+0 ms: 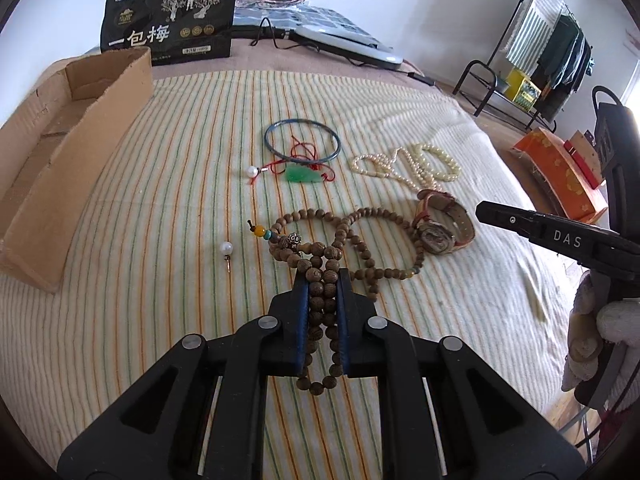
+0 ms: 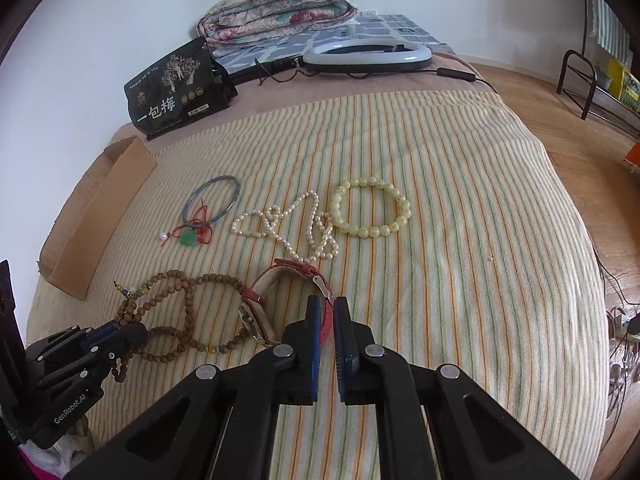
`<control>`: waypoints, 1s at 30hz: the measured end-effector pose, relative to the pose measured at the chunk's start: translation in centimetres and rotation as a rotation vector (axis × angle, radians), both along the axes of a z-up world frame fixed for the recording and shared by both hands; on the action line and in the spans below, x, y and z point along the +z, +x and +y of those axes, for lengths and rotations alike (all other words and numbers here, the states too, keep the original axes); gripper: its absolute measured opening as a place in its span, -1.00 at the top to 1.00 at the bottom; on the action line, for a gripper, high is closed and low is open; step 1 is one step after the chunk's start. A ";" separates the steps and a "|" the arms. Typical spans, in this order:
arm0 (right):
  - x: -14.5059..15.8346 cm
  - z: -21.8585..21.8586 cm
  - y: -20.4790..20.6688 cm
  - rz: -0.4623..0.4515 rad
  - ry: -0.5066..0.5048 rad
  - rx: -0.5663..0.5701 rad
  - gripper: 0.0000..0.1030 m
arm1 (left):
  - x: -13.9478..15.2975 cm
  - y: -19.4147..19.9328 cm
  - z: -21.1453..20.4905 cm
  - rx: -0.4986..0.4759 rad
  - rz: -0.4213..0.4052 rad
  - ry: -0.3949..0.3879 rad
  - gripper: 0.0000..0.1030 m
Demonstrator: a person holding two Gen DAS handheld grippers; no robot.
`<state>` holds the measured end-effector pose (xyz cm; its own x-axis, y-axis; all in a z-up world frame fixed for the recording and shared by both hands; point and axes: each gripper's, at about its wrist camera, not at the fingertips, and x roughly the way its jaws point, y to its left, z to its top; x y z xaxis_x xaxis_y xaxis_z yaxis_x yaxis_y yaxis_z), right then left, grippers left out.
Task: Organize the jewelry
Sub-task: 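Grasp the wooden bead mala with left gripper while right gripper grasps the red-strapped watch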
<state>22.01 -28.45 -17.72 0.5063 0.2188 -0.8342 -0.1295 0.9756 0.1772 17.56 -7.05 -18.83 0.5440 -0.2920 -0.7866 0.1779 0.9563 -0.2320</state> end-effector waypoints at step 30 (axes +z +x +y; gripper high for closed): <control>-0.6 1.1 2.1 0.036 -0.041 0.025 0.85 | 3.9 -1.3 0.8 -0.020 -0.082 -0.015 0.80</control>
<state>24.13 -27.36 -18.36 0.4704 0.1965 -0.8603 -0.1481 0.9786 0.1426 16.24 -6.30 -14.88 0.6006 -0.3148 -0.7349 0.2160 0.9489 -0.2299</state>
